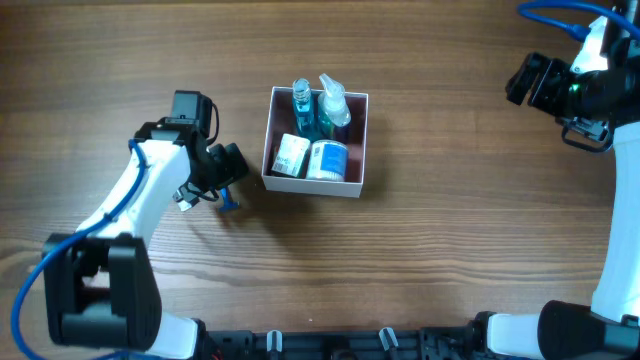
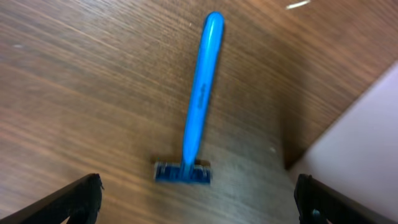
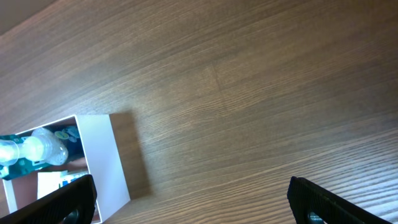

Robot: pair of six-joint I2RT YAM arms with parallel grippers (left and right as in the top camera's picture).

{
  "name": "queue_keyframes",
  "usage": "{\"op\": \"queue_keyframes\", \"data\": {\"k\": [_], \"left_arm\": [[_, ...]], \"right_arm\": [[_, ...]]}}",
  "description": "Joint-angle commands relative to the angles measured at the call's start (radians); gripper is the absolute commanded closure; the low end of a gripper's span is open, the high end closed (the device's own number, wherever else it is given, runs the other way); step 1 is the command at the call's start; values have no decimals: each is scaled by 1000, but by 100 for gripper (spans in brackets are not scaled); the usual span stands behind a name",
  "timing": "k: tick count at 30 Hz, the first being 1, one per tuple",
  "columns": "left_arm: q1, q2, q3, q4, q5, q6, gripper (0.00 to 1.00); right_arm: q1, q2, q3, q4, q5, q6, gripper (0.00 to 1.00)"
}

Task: Pack container
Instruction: 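Move the left gripper to the blue razor and grasp its handle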

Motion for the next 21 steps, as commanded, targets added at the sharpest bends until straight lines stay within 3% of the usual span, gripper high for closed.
{"op": "queue_keyframes", "data": {"k": [1, 16, 21], "left_arm": [[5, 63, -6, 41, 22, -18, 0], [4, 176, -7, 79, 22, -18, 2], [4, 176, -7, 79, 22, -17, 31]], "right_arm": [[0, 8, -3, 0, -9, -21, 0], [0, 8, -3, -1, -9, -21, 0], [0, 8, -3, -3, -9, -20, 0]]}}
